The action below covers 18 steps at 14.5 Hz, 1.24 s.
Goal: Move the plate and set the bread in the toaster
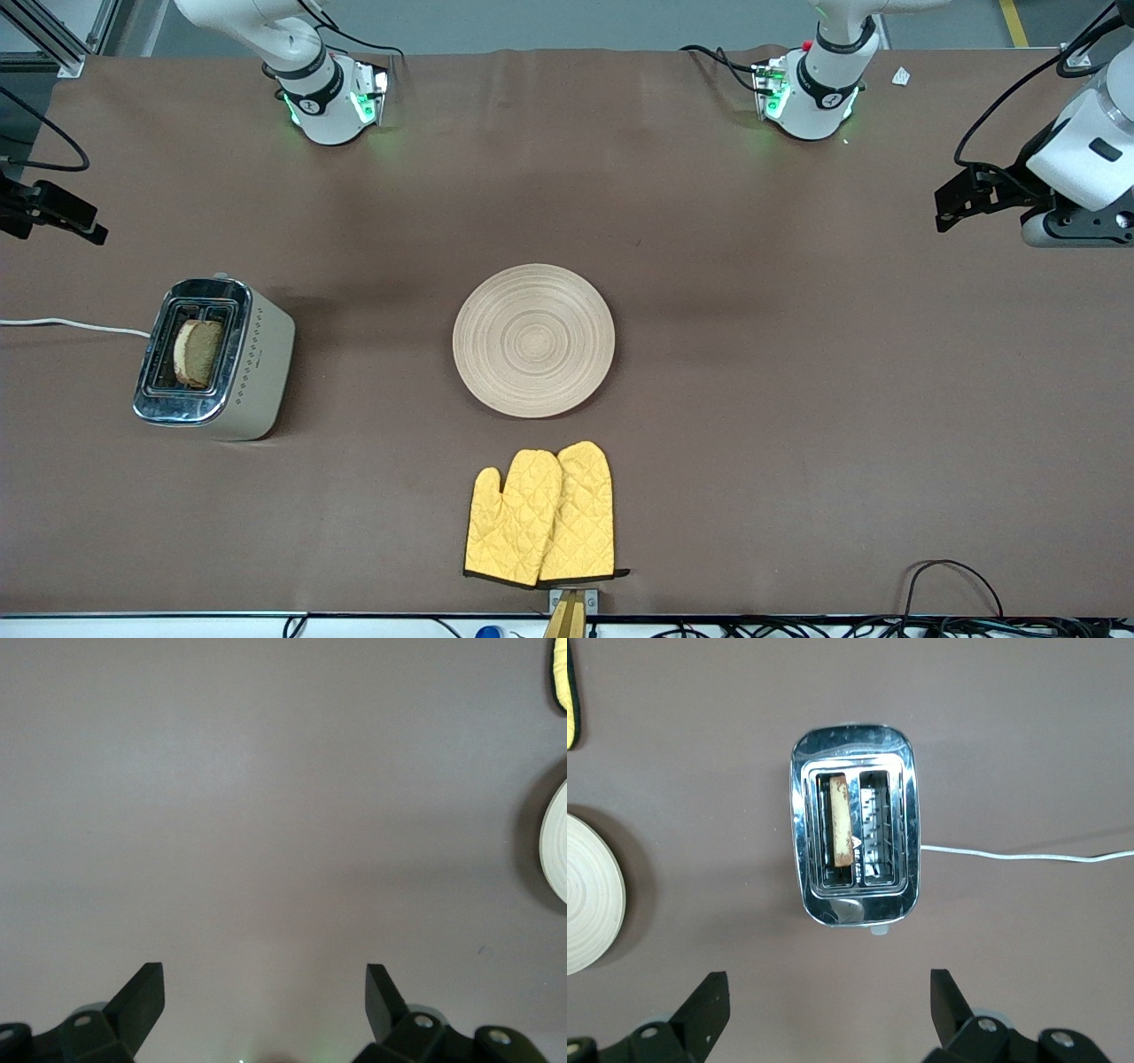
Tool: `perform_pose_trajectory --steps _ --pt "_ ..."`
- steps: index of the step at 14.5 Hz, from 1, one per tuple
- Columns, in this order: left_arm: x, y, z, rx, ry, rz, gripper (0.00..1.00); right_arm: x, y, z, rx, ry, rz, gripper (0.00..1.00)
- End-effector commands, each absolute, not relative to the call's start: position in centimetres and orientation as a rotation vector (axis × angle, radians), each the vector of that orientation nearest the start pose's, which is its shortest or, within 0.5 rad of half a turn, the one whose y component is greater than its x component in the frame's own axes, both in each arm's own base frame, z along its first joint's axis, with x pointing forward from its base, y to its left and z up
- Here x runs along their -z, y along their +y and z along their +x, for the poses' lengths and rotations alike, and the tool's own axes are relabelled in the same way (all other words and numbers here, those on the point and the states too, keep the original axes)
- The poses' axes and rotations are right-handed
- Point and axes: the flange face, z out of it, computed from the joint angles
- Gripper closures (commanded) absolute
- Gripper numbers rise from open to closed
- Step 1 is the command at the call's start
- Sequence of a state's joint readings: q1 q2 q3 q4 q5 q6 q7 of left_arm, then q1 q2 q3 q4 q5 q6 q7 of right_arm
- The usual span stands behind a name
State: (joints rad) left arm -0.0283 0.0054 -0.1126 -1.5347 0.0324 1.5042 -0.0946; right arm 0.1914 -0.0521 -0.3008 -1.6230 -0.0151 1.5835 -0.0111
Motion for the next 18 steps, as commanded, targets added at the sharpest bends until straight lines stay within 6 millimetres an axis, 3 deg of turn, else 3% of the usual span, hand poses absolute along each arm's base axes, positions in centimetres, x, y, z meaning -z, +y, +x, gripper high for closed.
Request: perform_pose_trajectory --steps 1,12,18 --pt "-63.38 -7.68 53.59 -0.045 0.076 -3.133 0.0 -65.12 -5.18 53.23 0.087 0.135 -3.131 0.0" --pt "-63.65 -7.77 53.76 -0.063 0.207 -3.116 0.0 -65.22 -5.07 52.71 0.031 0.137 -3.133 0.0" --pt "-63.7 -7.85 53.8 -0.06 0.185 -3.117 0.0 -65.28 -4.89 52.71 0.032 0.137 -3.132 0.0"
